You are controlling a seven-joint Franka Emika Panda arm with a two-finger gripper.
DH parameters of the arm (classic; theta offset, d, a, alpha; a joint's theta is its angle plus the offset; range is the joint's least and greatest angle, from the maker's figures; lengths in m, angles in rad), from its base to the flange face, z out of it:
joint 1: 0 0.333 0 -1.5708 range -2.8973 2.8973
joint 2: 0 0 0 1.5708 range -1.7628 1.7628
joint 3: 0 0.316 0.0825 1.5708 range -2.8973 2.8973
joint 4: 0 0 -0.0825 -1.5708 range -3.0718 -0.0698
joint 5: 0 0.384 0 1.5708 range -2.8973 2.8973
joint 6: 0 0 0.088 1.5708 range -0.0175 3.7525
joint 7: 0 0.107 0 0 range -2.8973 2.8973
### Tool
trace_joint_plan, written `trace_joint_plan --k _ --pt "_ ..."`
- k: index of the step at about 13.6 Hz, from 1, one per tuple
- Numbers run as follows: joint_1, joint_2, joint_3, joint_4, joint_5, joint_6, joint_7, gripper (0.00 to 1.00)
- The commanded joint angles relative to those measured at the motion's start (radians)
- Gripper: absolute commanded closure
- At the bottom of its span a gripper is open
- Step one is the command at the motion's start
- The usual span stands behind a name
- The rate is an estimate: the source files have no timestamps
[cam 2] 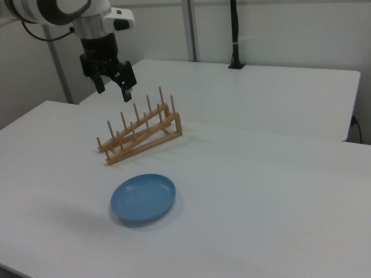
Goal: Place plate in plate rack
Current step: 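Move the open gripper over the light blue plate's rim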
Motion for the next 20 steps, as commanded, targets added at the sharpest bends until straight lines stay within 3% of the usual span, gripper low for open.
trace_joint_plan --k 1,7,9,11,13,14,17,20 --pt "0.006 -0.003 -0.004 -0.008 -0.014 0.013 -0.014 0.00" --pt "0.002 -0.009 -0.022 -0.009 -0.014 0.004 -0.069 0.00" --pt "-0.003 -0.009 -0.031 -0.009 -0.014 0.003 -0.163 0.00" --pt "-0.013 -0.006 -0.038 -0.017 -0.023 -0.012 -0.346 0.00" --pt "-0.030 -0.008 -0.039 -0.061 -0.107 -0.019 -0.493 0.00" --pt "-0.032 -0.005 -0.039 -0.108 -0.143 -0.007 -0.497 0.00" --pt "-0.078 0.032 -0.067 -0.191 -0.151 0.105 -0.517 0.00" --pt "-0.106 0.135 -0.073 -0.202 -0.151 0.206 -0.519 0.00"
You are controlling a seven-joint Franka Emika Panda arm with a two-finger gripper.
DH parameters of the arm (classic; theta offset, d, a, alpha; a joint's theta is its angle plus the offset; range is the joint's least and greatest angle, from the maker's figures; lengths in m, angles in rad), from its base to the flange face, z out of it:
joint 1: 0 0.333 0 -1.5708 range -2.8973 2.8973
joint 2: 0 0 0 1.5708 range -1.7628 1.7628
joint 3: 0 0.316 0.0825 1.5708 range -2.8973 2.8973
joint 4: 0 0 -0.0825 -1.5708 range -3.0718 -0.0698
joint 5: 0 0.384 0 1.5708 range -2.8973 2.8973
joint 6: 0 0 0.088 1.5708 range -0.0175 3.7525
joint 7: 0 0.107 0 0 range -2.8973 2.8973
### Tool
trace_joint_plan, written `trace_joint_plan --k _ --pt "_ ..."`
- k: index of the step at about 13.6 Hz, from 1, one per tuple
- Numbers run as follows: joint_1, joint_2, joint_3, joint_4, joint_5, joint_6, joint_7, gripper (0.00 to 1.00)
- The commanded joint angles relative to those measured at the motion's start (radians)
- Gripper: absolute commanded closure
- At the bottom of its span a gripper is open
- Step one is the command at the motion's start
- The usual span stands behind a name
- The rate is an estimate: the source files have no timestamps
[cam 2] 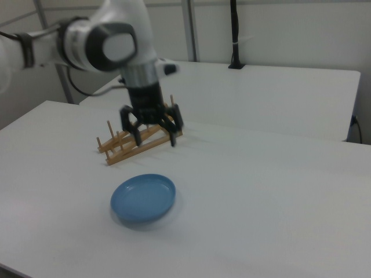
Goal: Place plate in plate rack
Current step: 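Move the open gripper over the light blue plate's rim, then lower the gripper and close it on the plate's rim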
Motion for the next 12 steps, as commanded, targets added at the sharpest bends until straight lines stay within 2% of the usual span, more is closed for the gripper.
trace_joint_plan --k 1,6,8,12 --pt "-0.016 0.101 -0.010 -0.025 -0.010 0.118 -0.013 0.00" --pt "-0.017 0.201 -0.007 -0.082 0.005 0.273 0.091 0.00" --pt "0.003 0.262 -0.006 -0.082 0.022 0.315 0.171 0.08" --pt "0.021 0.321 0.000 -0.080 0.024 0.381 0.251 0.15"
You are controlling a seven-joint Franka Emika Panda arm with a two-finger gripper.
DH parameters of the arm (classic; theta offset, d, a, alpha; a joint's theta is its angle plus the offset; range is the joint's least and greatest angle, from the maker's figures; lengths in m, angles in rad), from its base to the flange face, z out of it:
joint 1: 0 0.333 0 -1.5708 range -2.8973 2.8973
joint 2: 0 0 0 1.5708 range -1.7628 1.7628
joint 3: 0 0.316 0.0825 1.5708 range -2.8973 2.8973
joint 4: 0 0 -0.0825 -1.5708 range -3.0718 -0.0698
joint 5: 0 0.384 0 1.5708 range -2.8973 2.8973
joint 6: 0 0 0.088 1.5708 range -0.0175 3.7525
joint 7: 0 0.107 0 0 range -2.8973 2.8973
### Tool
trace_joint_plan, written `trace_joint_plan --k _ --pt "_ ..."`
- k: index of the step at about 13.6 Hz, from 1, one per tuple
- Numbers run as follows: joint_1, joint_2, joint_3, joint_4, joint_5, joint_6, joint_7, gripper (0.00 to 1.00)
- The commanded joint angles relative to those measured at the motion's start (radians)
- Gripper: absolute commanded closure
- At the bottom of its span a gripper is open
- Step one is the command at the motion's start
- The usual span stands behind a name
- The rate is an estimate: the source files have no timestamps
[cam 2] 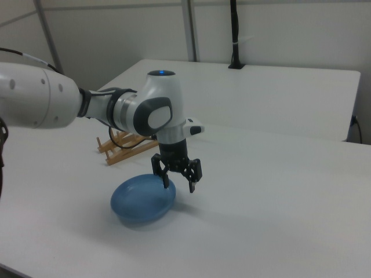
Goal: Place plate in plate rack
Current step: 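Lower the gripper and close it on the plate's rim, then lift the plate by its rim, tilting it upright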
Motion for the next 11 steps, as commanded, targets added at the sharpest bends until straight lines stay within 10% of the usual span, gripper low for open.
trace_joint_plan --k 1,8,11 --pt "0.028 0.028 -0.004 -0.012 0.017 0.048 0.074 0.18" --pt "0.045 0.044 0.006 -0.008 0.047 0.070 0.167 0.86" --pt "0.046 0.050 0.012 -0.012 0.052 0.117 0.178 1.00"
